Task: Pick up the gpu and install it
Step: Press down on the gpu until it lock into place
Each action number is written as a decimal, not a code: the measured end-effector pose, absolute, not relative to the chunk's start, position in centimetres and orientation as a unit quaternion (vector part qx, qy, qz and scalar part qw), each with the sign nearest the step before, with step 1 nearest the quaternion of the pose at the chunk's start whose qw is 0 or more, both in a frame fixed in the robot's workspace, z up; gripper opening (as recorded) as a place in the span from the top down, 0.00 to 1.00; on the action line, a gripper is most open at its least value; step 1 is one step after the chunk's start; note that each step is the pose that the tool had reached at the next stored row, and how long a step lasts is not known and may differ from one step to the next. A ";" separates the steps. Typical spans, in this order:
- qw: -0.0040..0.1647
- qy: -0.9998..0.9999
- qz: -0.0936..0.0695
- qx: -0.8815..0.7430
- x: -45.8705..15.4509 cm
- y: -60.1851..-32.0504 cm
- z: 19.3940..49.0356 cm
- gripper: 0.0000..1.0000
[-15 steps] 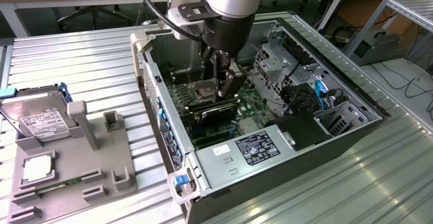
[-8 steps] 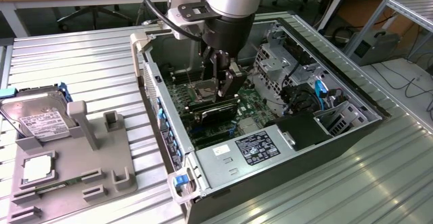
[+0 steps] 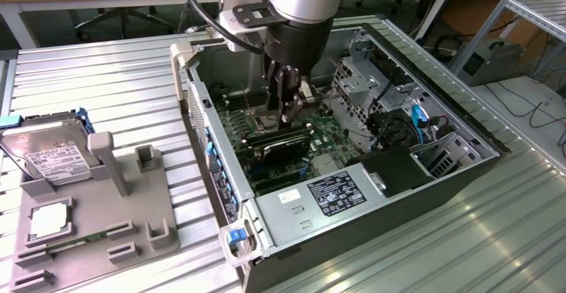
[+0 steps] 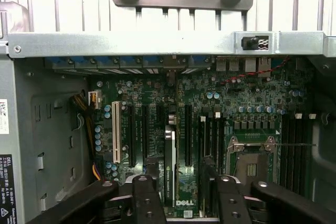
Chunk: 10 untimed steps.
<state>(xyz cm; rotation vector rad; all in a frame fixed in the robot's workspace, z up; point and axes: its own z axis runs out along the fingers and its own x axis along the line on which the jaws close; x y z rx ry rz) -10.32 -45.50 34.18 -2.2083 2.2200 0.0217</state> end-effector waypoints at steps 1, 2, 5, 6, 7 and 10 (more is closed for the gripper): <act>0.005 0.709 0.007 -0.705 -10.3 -45.5 34.2 0.61; 0.005 0.709 0.007 -0.705 -10.3 -45.5 34.2 0.73; 0.005 0.709 0.007 -0.705 -10.3 -45.5 34.2 0.89; 0.005 0.709 0.007 -0.705 -10.3 -45.5 34.2 0.89; 0.005 0.709 0.007 -0.705 -10.3 -45.5 34.2 0.89; 0.005 0.709 0.007 -0.705 -10.1 -45.5 34.2 0.89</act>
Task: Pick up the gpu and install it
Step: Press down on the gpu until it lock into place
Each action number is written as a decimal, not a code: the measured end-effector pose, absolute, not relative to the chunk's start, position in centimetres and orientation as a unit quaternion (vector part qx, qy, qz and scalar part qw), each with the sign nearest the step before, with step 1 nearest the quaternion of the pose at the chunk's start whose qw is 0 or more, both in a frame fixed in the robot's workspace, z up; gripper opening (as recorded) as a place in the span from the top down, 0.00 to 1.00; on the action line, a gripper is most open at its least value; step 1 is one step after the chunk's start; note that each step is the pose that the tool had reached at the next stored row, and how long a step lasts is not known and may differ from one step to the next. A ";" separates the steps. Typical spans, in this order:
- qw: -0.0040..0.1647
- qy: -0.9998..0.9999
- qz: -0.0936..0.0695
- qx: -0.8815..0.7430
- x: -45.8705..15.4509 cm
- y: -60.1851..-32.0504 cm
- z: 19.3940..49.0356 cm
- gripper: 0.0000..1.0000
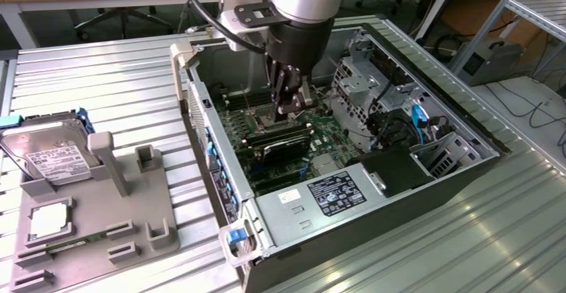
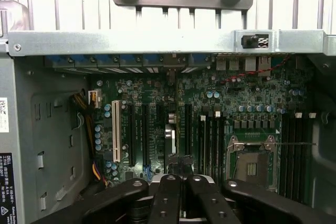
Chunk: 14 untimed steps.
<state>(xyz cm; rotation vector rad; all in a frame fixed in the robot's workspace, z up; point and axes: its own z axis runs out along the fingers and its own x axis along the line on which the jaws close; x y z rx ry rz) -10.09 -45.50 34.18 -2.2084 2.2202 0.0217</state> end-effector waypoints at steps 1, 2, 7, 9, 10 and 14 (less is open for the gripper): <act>0.005 0.709 0.007 -0.705 -9.9 -45.5 34.2 0.89; 0.005 0.709 0.007 -0.705 -9.7 -45.5 34.2 0.89; 0.005 0.709 0.007 -0.705 -9.4 -45.5 34.2 0.89; 0.005 0.709 0.007 -0.705 -9.4 -45.1 34.2 0.89; 0.005 0.709 0.007 -0.705 -9.3 -44.8 33.5 0.89; 0.005 0.709 0.007 -0.705 -9.3 -44.8 29.8 0.89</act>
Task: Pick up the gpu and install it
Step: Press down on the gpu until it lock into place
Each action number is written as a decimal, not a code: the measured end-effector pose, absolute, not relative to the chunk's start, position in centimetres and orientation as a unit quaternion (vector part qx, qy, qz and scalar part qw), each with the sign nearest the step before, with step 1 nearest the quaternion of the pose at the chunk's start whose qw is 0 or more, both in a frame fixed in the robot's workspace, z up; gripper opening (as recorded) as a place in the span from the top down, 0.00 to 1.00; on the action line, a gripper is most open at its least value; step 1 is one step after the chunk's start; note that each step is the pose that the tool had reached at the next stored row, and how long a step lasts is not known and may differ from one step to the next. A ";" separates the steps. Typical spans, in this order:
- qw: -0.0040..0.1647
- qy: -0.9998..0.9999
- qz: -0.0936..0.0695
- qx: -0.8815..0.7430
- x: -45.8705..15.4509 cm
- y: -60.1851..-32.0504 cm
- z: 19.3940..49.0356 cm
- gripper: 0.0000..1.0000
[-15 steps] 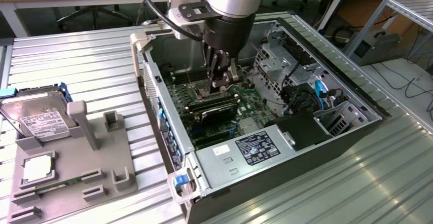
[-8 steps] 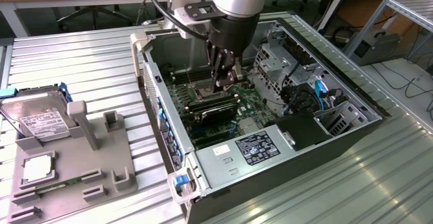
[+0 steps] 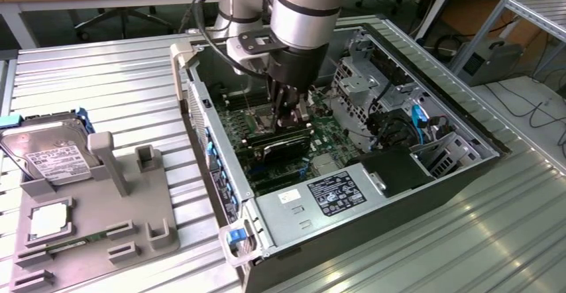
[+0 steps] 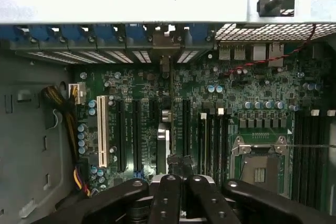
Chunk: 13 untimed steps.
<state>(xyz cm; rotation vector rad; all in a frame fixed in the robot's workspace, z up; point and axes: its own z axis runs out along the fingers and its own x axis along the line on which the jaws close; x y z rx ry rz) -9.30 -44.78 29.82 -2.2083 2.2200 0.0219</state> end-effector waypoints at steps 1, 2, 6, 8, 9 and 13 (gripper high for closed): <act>0.005 0.709 0.007 -0.705 -9.3 -44.8 29.1 0.89; 0.005 0.709 0.007 -0.705 -9.3 -44.9 28.9 0.89; 0.005 0.709 0.007 -0.705 -9.4 -44.9 27.6 0.89; 0.005 0.709 0.007 -0.705 -9.4 -44.9 27.3 0.89; 0.005 0.709 0.007 -0.705 -9.5 -44.9 27.3 0.89; 0.005 0.709 0.007 -0.705 -9.6 -44.9 27.2 0.89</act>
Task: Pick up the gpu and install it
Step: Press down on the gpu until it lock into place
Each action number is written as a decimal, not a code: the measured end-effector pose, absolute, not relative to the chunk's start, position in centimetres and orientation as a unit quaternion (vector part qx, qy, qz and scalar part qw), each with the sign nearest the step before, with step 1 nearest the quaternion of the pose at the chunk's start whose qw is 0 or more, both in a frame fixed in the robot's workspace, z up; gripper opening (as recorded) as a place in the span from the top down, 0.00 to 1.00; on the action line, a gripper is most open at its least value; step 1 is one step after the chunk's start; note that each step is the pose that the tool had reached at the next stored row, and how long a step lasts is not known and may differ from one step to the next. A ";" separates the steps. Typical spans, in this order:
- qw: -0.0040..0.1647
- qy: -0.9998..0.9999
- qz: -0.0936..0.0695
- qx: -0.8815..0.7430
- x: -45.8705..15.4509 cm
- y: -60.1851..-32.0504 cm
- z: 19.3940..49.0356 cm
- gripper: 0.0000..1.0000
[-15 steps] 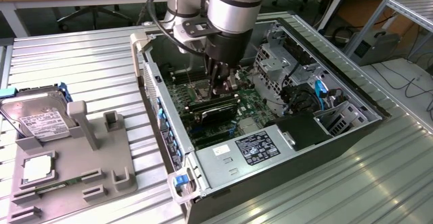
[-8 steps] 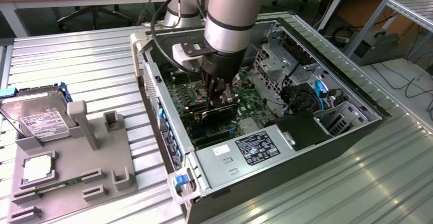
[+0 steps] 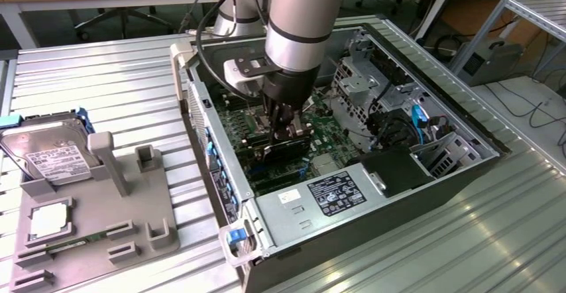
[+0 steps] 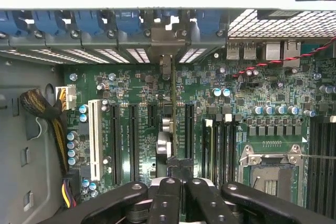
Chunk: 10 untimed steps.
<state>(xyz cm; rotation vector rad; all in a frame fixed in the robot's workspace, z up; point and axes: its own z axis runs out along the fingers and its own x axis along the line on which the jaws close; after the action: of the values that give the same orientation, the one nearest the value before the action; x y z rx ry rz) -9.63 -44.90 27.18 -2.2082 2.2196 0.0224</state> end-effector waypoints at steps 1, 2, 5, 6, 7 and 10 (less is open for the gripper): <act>0.005 0.709 0.007 -0.705 -9.6 -44.9 27.2 0.89; 0.005 0.709 0.007 -0.705 -9.6 -44.9 27.2 0.89; 0.005 0.709 0.007 -0.705 -9.6 -44.9 27.1 0.89; 0.005 0.709 0.007 -0.705 -9.6 -44.9 27.1 0.89; 0.005 0.709 0.007 -0.705 -9.6 -44.9 27.1 0.89; 0.005 0.709 0.007 -0.705 -9.6 -44.9 27.1 0.89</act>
<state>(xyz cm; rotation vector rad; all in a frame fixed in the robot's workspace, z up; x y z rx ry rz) -9.64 -44.90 27.13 -2.2081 2.2198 0.0224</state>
